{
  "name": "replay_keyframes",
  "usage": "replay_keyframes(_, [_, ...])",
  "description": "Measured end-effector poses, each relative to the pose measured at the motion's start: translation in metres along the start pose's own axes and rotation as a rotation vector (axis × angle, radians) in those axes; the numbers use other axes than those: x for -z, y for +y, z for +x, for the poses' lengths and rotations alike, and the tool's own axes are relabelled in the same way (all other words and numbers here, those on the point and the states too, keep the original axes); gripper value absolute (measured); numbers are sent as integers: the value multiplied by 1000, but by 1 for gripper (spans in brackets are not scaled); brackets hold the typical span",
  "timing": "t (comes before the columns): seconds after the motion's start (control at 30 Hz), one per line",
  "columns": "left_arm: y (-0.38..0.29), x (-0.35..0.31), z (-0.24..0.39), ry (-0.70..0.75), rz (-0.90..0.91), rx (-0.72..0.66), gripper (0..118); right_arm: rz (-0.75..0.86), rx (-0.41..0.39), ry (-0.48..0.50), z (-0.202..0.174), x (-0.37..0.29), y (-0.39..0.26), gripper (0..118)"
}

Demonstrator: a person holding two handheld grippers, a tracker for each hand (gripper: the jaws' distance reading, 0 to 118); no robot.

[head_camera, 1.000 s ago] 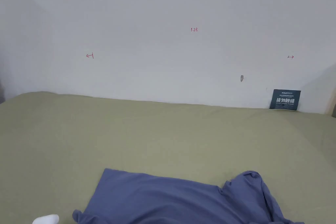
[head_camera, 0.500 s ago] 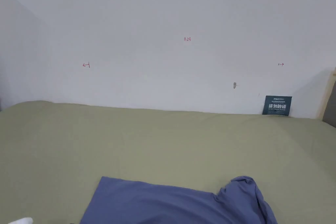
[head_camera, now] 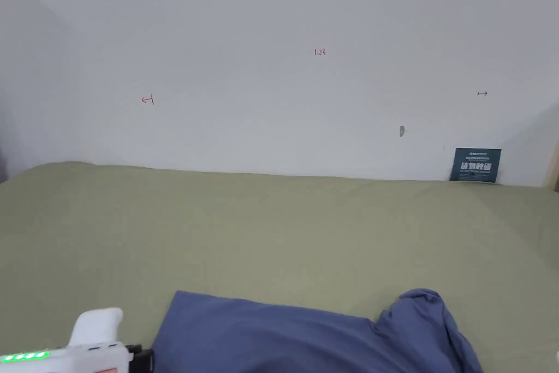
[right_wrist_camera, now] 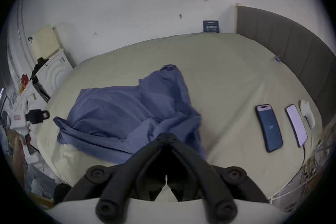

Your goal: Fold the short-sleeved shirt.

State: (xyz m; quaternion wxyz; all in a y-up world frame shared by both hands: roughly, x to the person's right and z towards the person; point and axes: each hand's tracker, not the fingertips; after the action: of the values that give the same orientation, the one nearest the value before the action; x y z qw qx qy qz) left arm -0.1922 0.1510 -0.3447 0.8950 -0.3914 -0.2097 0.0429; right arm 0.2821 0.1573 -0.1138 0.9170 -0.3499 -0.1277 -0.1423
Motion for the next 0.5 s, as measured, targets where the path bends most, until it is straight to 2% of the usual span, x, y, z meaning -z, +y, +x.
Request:
replay_keyframes(0.07, [26,32,-2,43,0,20,0,4,-1,23,-2,14,14,0])
replay_keyframes(0.1, [39,46,-1,56,0,24,6,8,-1,28,-5,19,19,0])
replay_keyframes(0.13, [56,65,-2,66,-3,23,26,17,-3,36,-7,26,25,0])
replay_keyframes(0.17, [73,86,-4,85,-28,38,73,21,-9,36,-5,32,36,0])
replay_keyframes(0.2, [85,108,-9,104,-69,54,101,31,-16,20,-7,37,41,0])
replay_keyframes(0.23, [99,132,-10,142,-125,50,109,39,-24,8,-7,42,46,0])
replay_keyframes(0.27, [108,156,-11,172,-232,52,108,41,-30,14,-4,46,51,0])
replay_keyframes(0.3, [113,172,-12,183,-265,52,108,42,-29,16,0,49,55,0])
replay_keyframes(0.4, [123,222,-20,177,-267,53,108,20,-12,27,10,63,61,0])
replay_keyframes(0.5, [113,252,-21,220,-345,41,109,0,-12,11,25,82,72,0])
